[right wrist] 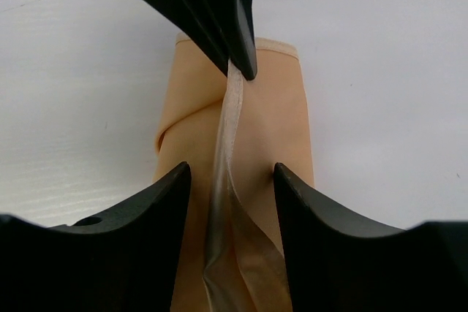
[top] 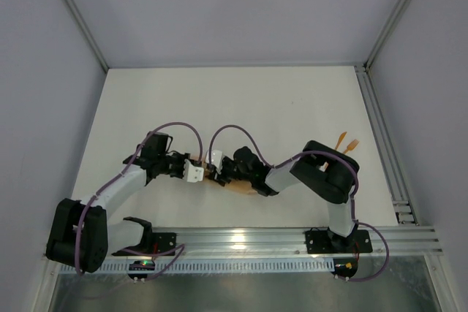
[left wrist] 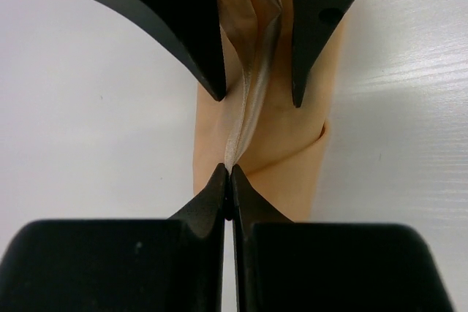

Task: Fold the napkin into a case and place the utensils inside
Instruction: Stuff the top corner of the smaller-rectangle-folded napkin into the folded napkin.

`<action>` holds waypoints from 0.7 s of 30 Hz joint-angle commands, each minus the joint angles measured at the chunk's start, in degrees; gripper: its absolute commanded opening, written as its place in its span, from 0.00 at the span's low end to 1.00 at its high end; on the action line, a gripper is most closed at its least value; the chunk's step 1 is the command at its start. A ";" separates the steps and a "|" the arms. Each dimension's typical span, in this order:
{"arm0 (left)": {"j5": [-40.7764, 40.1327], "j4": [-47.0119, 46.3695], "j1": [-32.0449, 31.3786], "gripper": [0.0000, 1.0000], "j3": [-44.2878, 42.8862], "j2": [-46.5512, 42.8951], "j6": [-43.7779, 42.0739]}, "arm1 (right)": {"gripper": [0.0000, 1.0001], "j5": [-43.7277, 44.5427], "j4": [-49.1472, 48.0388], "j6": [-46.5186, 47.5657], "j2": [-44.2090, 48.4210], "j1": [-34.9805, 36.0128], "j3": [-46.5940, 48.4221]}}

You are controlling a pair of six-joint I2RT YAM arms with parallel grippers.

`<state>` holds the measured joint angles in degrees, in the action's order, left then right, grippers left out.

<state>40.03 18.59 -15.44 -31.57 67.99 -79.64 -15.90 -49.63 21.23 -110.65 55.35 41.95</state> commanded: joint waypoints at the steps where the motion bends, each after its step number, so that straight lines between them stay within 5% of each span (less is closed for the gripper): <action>1: 2.42 -2.59 0.24 0.00 0.46 0.30 0.27 | 0.54 -0.45 -1.35 0.30 -0.44 0.11 2.78; 5: 2.33 -4.52 0.24 0.00 1.07 0.66 2.03 | 0.51 -1.59 -0.21 0.30 -0.71 0.19 4.19; 10: 1.63 -4.97 0.24 0.00 1.42 0.83 2.73 | 0.25 -0.63 -0.21 -1.01 -0.97 0.11 3.57; 14: 2.77 -2.95 0.24 0.03 1.34 0.75 1.42 | 0.18 0.52 -0.12 -1.90 -1.06 0.19 3.31; 17: 4.53 5.55 0.24 0.14 -1.02 -0.83 -3.58 | 0.14 1.92 -0.12 -2.77 -1.58 -0.07 3.40; 21: 5.23 18.92 0.24 0.12 -4.98 -4.34 -9.74 | 0.09 0.70 0.23 -5.92 -2.81 -1.38 4.10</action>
<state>41.60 27.31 -15.35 -32.25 67.11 -83.42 -15.09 -47.75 18.76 -112.18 54.98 44.49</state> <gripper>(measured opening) 0.137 0.101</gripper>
